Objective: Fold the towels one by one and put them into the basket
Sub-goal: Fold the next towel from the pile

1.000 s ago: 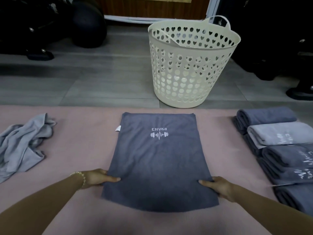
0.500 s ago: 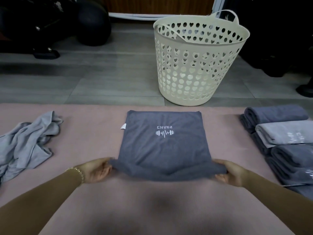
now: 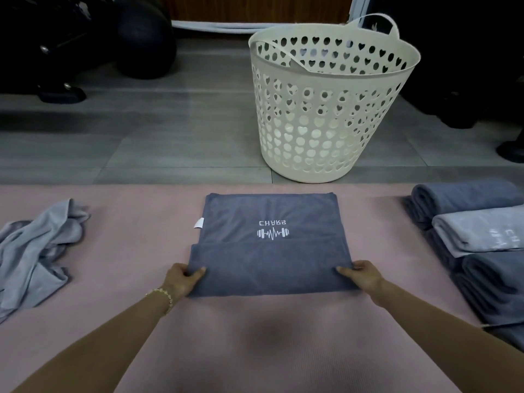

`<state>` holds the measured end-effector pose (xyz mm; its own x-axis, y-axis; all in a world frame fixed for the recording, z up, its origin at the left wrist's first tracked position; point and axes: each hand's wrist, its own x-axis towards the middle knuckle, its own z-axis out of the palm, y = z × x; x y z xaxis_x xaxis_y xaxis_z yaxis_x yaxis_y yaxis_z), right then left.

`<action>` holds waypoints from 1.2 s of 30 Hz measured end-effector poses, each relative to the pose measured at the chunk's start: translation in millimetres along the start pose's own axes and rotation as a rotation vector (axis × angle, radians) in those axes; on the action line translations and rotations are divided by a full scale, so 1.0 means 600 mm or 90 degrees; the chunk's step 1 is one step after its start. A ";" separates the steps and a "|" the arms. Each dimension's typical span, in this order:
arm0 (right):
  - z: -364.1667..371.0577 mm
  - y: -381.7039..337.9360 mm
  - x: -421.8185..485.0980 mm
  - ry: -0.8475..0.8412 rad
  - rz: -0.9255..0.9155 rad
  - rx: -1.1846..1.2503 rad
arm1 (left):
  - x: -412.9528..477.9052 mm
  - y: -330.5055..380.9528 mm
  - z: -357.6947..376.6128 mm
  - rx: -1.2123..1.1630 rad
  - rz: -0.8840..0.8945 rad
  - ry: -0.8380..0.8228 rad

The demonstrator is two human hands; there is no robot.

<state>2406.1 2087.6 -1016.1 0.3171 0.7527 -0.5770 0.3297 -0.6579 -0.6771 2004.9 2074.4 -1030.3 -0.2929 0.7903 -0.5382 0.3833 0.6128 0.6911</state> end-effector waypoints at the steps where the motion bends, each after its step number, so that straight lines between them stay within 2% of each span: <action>1: 0.002 -0.002 0.002 0.004 0.008 -0.002 | 0.001 0.003 0.004 -0.013 -0.014 -0.007; 7: 0.012 -0.006 0.012 -0.007 0.043 0.007 | 0.015 0.011 0.006 -0.040 -0.069 -0.024; 10: 0.020 -0.005 0.012 0.005 0.009 -0.002 | 0.015 0.010 0.006 -0.011 -0.054 -0.051; 15: 0.009 -0.007 -0.001 -0.010 -0.067 0.002 | -0.002 0.010 0.004 -0.043 -0.018 -0.006; 19: -0.031 0.004 -0.024 -0.063 -0.063 0.053 | -0.034 0.035 -0.031 -0.122 -0.049 -0.136; 22: -0.070 0.034 -0.040 -0.194 0.000 0.110 | -0.051 0.035 -0.062 -0.197 -0.122 -0.298; 23: -0.076 0.050 -0.046 -0.238 0.022 0.087 | -0.057 0.030 -0.068 -0.165 -0.145 -0.343; 25: -0.078 0.078 -0.060 -0.299 0.059 0.015 | -0.058 0.008 -0.073 0.004 -0.145 -0.386; 26: -0.076 0.088 -0.063 -0.312 0.073 -0.029 | -0.052 -0.005 -0.073 0.107 -0.120 -0.378; 28: -0.072 0.094 -0.064 -0.266 0.046 -0.133 | -0.036 -0.022 -0.066 0.262 -0.033 -0.304; 30: -0.071 0.088 -0.045 -0.182 -0.068 -0.258 | -0.016 -0.029 -0.059 0.324 0.081 -0.138; 32: -0.066 0.072 -0.031 -0.081 -0.170 -0.298 | -0.009 -0.021 -0.051 0.323 0.193 -0.006; 34: -0.055 0.047 -0.028 -0.031 -0.231 -0.325 | -0.016 -0.002 -0.042 0.409 0.308 -0.025; 36: -0.040 0.025 -0.026 -0.065 -0.273 -0.394 | -0.019 0.014 -0.029 0.536 0.379 -0.093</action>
<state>2427.5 2065.2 -1006.4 -0.0242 0.9243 -0.3808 0.8535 -0.1792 -0.4892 1996.1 2070.3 -1010.0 0.2313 0.9212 -0.3128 0.9346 -0.1212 0.3344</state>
